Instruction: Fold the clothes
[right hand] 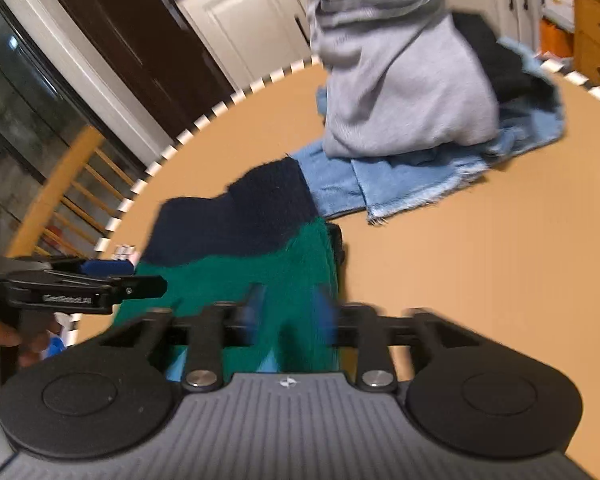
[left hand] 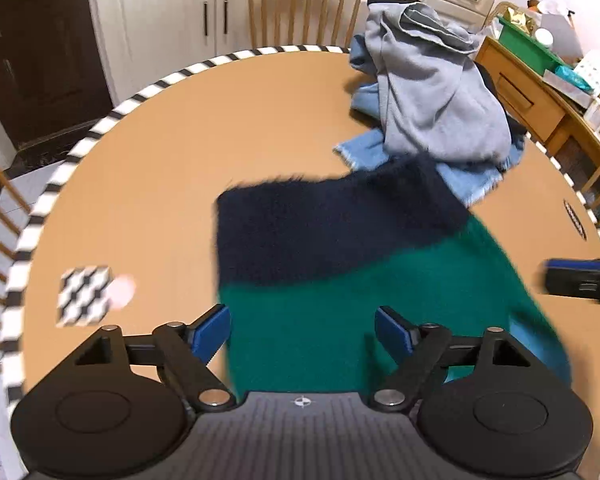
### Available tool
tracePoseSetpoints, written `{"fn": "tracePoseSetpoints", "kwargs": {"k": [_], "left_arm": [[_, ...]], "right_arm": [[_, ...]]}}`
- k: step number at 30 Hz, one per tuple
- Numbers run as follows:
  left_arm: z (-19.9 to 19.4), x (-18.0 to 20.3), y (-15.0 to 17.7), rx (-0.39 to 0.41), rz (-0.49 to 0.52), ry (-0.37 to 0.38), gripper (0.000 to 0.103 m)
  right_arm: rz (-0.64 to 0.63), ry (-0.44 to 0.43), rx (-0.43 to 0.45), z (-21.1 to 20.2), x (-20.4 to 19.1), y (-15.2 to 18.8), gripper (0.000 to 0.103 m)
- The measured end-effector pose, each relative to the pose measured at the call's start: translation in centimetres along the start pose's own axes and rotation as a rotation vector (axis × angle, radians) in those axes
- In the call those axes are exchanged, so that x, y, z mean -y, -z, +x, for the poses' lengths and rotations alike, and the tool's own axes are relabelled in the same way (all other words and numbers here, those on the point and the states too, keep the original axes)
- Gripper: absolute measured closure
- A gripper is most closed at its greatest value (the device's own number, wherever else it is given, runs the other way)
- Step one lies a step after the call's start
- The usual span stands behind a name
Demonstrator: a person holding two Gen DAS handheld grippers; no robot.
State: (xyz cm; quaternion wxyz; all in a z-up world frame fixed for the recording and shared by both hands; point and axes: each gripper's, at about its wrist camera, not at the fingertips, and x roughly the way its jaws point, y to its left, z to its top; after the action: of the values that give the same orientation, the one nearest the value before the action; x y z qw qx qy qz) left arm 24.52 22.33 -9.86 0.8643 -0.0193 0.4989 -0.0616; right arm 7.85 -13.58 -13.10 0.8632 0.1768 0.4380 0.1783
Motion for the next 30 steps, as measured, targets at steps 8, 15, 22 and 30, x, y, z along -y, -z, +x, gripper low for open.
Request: {"fn": "tracePoseSetpoints", "kwargs": {"k": [8, 15, 22, 30], "left_arm": [[-1.3, -1.9, 7.9, -0.069, -0.211, 0.049, 0.019], [-1.7, -0.3, 10.2, -0.074, -0.375, 0.079, 0.03], [-1.7, 7.0, 12.4, -0.116, -0.311, 0.103, 0.03], [-0.4, 14.3, 14.6, -0.179, -0.157, 0.105, 0.029]], "right_arm": [[0.234, -0.08, -0.093, -2.8, 3.7, 7.5, 0.044], [0.183, -0.072, -0.135, 0.5, 3.6, 6.7, 0.087], [0.022, 0.047, -0.141, 0.2, 3.8, 2.5, 0.088], [-0.046, 0.124, -0.116, 1.8, 4.4, -1.0, 0.087]]}}
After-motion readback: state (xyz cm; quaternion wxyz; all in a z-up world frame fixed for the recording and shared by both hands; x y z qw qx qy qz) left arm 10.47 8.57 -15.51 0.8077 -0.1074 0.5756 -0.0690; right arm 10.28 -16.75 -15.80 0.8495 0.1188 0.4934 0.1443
